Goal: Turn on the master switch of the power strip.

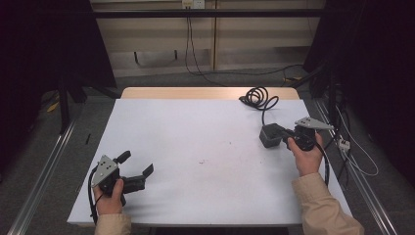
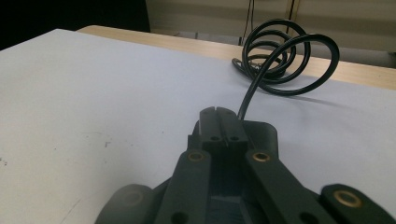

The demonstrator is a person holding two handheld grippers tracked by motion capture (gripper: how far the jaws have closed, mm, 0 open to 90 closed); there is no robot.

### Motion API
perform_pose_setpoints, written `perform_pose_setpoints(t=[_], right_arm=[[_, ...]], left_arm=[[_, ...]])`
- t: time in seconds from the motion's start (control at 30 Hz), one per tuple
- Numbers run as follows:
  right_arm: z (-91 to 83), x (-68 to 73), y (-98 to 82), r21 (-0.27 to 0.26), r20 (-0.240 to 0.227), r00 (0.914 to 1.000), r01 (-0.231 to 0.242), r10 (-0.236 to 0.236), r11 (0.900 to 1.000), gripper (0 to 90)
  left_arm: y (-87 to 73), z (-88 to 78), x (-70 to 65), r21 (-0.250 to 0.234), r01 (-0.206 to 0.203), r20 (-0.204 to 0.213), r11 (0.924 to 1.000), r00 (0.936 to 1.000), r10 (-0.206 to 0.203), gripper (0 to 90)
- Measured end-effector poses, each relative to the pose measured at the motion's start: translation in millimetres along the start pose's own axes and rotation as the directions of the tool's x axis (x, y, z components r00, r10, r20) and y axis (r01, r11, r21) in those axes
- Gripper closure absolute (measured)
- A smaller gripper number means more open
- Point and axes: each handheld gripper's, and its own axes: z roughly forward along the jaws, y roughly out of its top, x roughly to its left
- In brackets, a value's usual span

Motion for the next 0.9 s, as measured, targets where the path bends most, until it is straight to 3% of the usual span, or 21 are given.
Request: perform_pose_setpoints(t=[0.9], right_arm=[[6.2,-4.3,1.0,0.018,0.006,1.0,0.003,-0.003,1.0,90.0]], left_arm=[[-0.4,1.3,-0.6,0.003,0.001,-0.001,1.0,1.0,-0.001,2.4]])
